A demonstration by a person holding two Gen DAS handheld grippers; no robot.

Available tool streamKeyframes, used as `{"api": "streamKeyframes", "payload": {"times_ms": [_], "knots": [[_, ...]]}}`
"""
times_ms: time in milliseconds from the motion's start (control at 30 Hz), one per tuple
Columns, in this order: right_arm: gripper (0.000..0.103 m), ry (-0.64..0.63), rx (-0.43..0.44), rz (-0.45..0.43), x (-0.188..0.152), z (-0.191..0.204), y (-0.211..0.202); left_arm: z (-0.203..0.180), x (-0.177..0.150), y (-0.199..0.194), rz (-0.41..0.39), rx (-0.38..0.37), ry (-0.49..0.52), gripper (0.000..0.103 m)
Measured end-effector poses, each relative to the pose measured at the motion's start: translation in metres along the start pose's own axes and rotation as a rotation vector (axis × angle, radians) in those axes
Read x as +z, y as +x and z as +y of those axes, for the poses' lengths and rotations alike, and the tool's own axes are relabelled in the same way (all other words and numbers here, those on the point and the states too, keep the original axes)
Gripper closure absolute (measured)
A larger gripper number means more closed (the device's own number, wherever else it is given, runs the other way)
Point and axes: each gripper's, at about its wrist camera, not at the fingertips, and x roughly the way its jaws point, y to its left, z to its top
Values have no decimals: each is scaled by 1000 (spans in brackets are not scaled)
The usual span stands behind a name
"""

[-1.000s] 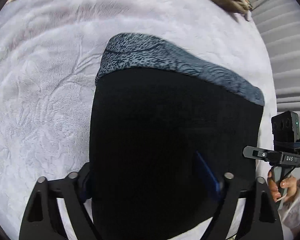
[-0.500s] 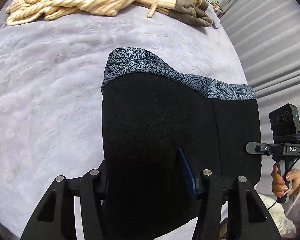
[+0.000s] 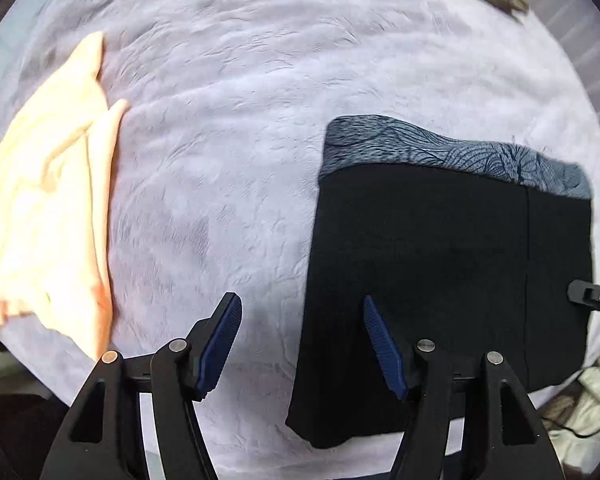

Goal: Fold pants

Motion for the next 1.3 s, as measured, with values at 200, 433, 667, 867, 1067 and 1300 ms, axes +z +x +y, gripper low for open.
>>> {"api": "streamKeyframes", "payload": {"times_ms": [200,433,667,867,1067,1300], "knots": [[54,-147,-296,-137,-11,35,-43,-2,16,-15,-87,31,10,38],[69,-257,-332,-165,-10,77,-46,-40,-7,21,-26,-17,58,27],[68,-338,-571,-97,-20,58,14,-53,-37,27,-35,-35,21,16],[66,-306,-531,-73,-16,53,-2,-55,-42,24,-30,-17,19,16],[55,-275,-510,-70,-33,44,-16,-60,-40,37,-14,6,27,0],[50,-254,-514,-79,-35,44,-14,-55,-40,41,-11,5,32,0]]}}
